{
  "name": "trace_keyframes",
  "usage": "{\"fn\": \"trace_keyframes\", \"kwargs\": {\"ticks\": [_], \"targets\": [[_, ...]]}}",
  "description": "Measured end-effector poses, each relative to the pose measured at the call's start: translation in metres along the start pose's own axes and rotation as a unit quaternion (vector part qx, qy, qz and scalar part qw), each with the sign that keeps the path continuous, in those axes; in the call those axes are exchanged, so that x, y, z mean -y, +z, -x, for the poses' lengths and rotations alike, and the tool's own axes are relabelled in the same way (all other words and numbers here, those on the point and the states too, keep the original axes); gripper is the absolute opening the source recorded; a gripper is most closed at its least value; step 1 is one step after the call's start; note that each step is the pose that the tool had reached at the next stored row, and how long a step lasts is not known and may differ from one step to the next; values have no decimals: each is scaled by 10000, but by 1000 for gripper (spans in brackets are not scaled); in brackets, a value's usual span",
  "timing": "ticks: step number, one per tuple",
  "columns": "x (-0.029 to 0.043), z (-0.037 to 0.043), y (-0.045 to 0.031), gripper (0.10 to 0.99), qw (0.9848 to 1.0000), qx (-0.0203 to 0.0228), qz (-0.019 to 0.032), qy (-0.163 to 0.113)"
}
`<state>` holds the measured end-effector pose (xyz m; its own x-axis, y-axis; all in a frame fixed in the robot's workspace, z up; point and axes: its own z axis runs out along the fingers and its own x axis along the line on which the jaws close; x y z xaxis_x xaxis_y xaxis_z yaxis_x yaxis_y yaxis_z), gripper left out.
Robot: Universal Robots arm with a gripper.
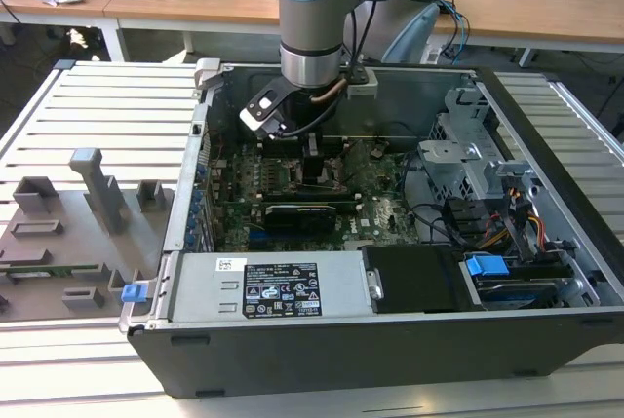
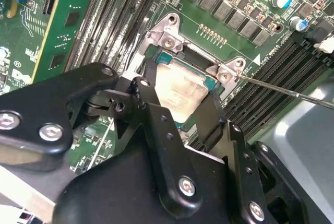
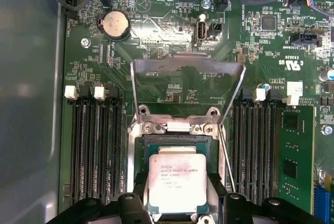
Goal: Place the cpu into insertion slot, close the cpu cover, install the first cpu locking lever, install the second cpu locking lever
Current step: 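Place the cpu into insertion slot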
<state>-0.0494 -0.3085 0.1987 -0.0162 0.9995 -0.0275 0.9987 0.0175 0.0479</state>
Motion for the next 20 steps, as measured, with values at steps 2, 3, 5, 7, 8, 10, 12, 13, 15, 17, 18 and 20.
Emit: {"fn": "trace_keyframes", "kwargs": {"ticks": [2, 3, 5, 7, 8, 10, 12, 13, 15, 17, 18, 20], "targets": [[-10, 0, 1, 533, 10000, -1, 2, 0], [-10, 0, 1, 533, 10000, -1, 1, 4], [-11, -1, -9, 533, 10000, -1, 1, 40], [-12, 1, -42, 533, 10000, 1, 0, 57], [-13, 1, -50, 533, 10000, 2, -1, 62], [-13, 1, -48, 533, 10000, 3, -1, 79], [-17, 1, -34, 533, 10000, 4, -5, 95], [-19, 1, -30, 533, 10000, 4, -6, 95], [-26, 1, -25, 533, 10000, 5, -7, 96], [-27, 1, -18, 533, 10000, 4, -7, 97], [-27, 1, -16, 533, 10000, 4, -8, 97], [-29, 0, -4, 533, 10000, 4, -7, 98]]}}
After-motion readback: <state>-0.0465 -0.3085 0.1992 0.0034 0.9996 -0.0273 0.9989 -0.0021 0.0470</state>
